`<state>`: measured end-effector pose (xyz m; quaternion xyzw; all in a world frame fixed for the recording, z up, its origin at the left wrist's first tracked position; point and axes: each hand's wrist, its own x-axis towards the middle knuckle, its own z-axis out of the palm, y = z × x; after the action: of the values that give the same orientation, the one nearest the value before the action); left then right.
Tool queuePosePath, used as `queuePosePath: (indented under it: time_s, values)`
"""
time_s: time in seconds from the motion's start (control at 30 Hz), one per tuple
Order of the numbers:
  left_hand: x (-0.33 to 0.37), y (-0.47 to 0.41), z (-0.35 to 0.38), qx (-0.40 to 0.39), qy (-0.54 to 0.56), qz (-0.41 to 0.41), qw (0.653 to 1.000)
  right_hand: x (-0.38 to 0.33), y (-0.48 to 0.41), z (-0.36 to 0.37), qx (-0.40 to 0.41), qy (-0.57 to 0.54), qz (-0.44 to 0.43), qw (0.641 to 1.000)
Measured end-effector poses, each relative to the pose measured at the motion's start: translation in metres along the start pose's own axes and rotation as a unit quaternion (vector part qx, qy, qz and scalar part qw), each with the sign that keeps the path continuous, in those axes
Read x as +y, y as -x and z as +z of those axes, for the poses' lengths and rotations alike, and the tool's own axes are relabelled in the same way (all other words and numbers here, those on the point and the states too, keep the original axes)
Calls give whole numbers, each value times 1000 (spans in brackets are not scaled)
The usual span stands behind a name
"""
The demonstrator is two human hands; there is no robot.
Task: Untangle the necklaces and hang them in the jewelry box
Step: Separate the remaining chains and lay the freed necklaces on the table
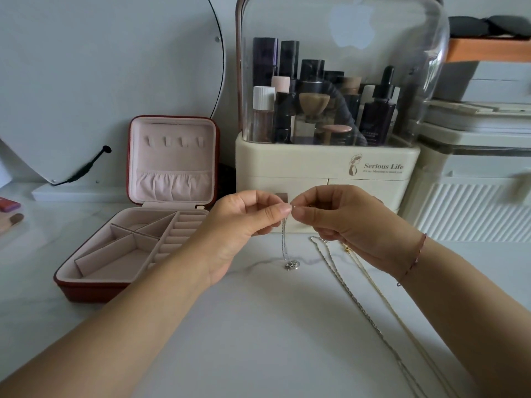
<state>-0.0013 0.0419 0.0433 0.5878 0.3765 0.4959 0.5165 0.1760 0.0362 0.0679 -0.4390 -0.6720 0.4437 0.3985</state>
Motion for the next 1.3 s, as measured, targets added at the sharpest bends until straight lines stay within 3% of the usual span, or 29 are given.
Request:
queuePosePath:
  time_s: [0.27,0.57,0.77,1.1,1.3]
  values:
    - [-1,-1,-1,-15,32,-14,999,-1,1,2,3,12,-3,1000]
    - [-3,3,3,-76,-43,-55,995,-6,3,3,-14,-94,-16,995]
    - [-2,2,4,-81,-32,-55,995,-5,2,0,-32,-142,-20,989]
    - [-1,3,4,-76,-15,-50,996,-3,1,-1,-32,-137,-12,990]
    - [-1,2,0,-46,-2,-48,998,-3,0,-4,-56,-76,20,995]
